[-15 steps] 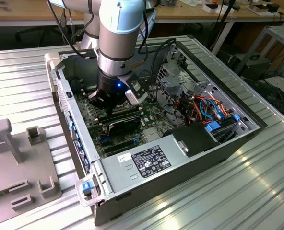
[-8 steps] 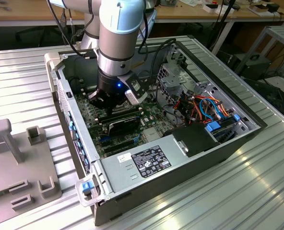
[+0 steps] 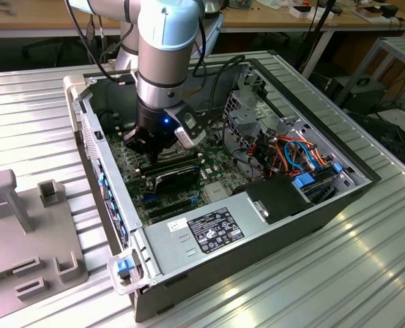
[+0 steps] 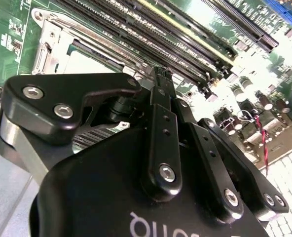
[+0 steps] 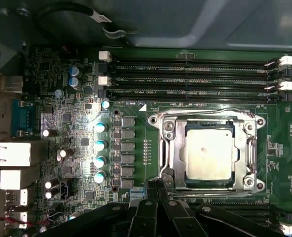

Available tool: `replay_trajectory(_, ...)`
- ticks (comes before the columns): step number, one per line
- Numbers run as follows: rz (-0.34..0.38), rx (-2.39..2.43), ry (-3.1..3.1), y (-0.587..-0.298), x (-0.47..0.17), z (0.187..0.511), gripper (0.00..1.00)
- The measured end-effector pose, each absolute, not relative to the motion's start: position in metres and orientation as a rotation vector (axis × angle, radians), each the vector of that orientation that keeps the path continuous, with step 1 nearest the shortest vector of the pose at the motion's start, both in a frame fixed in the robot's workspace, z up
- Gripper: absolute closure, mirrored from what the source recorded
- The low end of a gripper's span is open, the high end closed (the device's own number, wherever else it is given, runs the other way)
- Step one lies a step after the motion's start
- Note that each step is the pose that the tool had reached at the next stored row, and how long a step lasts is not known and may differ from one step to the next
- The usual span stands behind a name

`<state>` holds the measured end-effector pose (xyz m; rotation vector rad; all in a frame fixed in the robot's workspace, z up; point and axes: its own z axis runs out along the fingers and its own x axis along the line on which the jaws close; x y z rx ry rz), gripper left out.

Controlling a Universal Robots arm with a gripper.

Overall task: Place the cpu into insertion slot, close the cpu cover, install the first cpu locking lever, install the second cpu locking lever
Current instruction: 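Install the second cpu locking lever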

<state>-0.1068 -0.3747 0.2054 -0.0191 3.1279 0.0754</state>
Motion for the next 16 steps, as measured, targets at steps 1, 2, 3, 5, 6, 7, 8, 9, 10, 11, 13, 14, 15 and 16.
replay_trajectory(1, 0.077, -0.021, 3.128, -0.375, -0.107, 0.205, 0.89)
replay_trajectory(2, 0.079, -0.023, 3.128, -0.375, -0.107, 0.204, 0.89)
replay_trajectory(3, 0.082, -0.024, 3.128, -0.375, -0.107, 0.204, 0.89)
replay_trajectory(5, 0.084, -0.025, 3.128, -0.376, -0.107, 0.204, 0.89)
replay_trajectory(6, 0.085, -0.026, 3.128, -0.376, -0.107, 0.204, 0.89)
replay_trajectory(7, 0.088, -0.026, 3.128, -0.376, -0.107, 0.203, 0.89)
replay_trajectory(8, 0.092, -0.026, 3.128, -0.377, -0.107, 0.202, 0.89)
replay_trajectory(9, 0.094, -0.026, 3.127, -0.379, -0.107, 0.202, 0.89)
replay_trajectory(10, 0.094, -0.026, 3.127, -0.380, -0.107, 0.202, 0.89)
replay_trajectory(11, 0.093, -0.026, 3.127, -0.384, -0.107, 0.203, 0.89)
replay_trajectory(13, 0.094, -0.026, 3.127, -0.380, -0.103, 0.218, 0.89)
replay_trajectory(14, 0.094, -0.026, 3.127, -0.380, -0.103, 0.218, 0.89)
replay_trajectory(15, 0.094, -0.026, 3.127, -0.380, -0.103, 0.218, 0.89)
replay_trajectory(16, 0.094, -0.026, 3.127, -0.380, -0.103, 0.218, 0.89)
